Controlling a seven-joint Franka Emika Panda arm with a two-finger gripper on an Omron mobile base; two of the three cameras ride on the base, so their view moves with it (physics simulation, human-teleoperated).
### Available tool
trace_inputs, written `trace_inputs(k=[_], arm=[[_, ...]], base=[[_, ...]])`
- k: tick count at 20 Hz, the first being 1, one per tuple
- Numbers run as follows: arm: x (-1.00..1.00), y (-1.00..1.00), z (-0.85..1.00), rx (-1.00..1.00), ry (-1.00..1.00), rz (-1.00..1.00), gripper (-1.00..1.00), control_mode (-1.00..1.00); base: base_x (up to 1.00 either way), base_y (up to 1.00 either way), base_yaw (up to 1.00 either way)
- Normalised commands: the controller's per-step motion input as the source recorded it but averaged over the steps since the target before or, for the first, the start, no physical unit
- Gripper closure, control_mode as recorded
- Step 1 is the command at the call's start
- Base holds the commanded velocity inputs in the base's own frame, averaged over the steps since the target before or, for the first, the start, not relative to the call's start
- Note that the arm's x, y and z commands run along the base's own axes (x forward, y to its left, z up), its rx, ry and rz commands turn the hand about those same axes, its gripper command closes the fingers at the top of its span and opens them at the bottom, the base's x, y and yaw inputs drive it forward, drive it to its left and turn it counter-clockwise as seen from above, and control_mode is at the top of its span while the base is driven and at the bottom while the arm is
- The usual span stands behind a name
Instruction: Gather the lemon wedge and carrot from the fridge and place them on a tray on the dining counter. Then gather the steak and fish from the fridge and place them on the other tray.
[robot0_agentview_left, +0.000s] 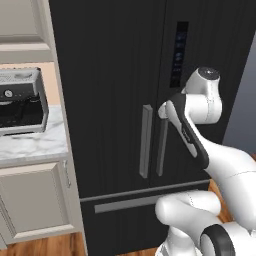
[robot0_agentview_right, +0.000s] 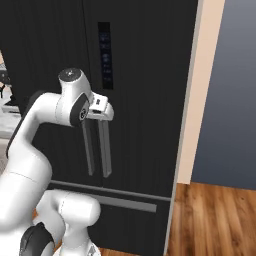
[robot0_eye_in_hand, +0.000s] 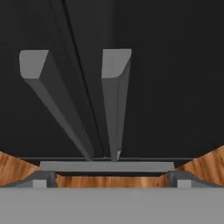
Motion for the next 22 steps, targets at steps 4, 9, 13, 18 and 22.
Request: trace_inputs(k=[4,9,13,18,22], arm=[[0.95,-0.04,0.00,0.00,-0.23,0.00,-1.00,-1.00],[0.75,0.03,-0.12,0.00,-0.11,0.00,-1.00,-1.00],[0.74,0.00,-0.26,0.00,-0.05,-0.01,-1.00,-1.00],[0.53,0.00,-0.13,0.00,-0.01,-0.04,1.00,-1.00],[-0.07,-0.51,0.00,0.00,0.00,-0.11,1.00,-1.00]], base=[[0.00,0.00,0.00],[0.00,0.00,0.00],[0.00,0.00,0.00],[0.00,0.00,0.00],[0.00,0.00,0.00]])
